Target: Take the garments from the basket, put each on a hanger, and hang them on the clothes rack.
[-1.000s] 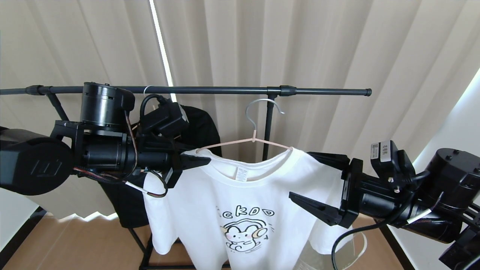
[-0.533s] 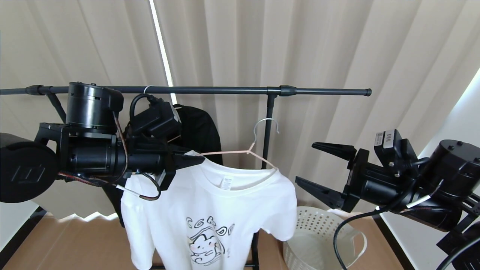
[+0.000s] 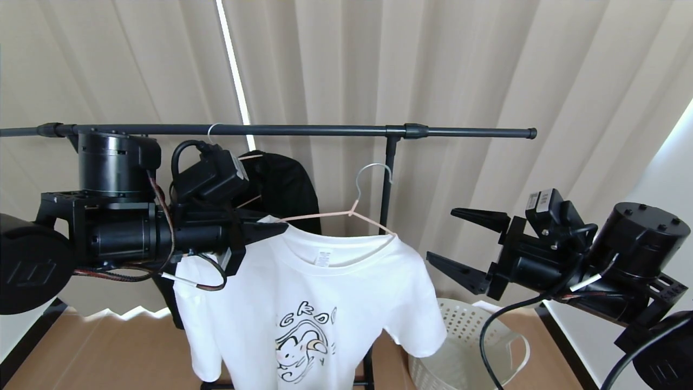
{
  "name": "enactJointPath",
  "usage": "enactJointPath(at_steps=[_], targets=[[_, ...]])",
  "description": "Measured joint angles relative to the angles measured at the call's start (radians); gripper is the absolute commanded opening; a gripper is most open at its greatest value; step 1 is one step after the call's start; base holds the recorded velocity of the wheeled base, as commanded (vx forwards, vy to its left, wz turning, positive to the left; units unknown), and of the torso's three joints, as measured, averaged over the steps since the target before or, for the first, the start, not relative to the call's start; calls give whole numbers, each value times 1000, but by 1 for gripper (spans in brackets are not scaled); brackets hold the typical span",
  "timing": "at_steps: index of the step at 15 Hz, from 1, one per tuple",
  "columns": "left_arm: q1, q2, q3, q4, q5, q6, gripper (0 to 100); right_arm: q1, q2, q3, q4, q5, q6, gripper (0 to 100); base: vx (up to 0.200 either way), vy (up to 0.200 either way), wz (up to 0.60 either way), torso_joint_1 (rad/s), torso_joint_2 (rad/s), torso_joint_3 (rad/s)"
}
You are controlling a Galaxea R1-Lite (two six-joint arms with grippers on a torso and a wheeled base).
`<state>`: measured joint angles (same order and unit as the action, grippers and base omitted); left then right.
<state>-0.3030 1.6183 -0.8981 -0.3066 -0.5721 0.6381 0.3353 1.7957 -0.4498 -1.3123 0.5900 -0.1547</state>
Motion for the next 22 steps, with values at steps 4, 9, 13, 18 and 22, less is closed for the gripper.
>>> enactJointPath(at_steps=[4, 9, 13, 18, 22], targets=[[23, -24, 41, -105, -2, 0, 0, -33, 53, -31, 0, -3, -1, 100, 0, 0, 0, 0, 0, 0], [27, -38, 139, -286, -2, -35, 0, -53, 129, -65, -1, -19, -2, 100, 0, 0, 0, 0, 0, 0], [26, -86, 183, -351, -1, -111, 0, -70, 197, -94, -2, -41, -20, 100, 0, 0, 0, 0, 0, 0], [27, -139, 189, -353, -2, -142, 0, -80, 257, -111, -3, -44, -32, 100, 0, 0, 0, 0, 0, 0], [29, -175, 196, -352, -2, -167, 0, -79, 287, -122, -4, -51, -32, 100, 0, 0, 0, 0, 0, 0]])
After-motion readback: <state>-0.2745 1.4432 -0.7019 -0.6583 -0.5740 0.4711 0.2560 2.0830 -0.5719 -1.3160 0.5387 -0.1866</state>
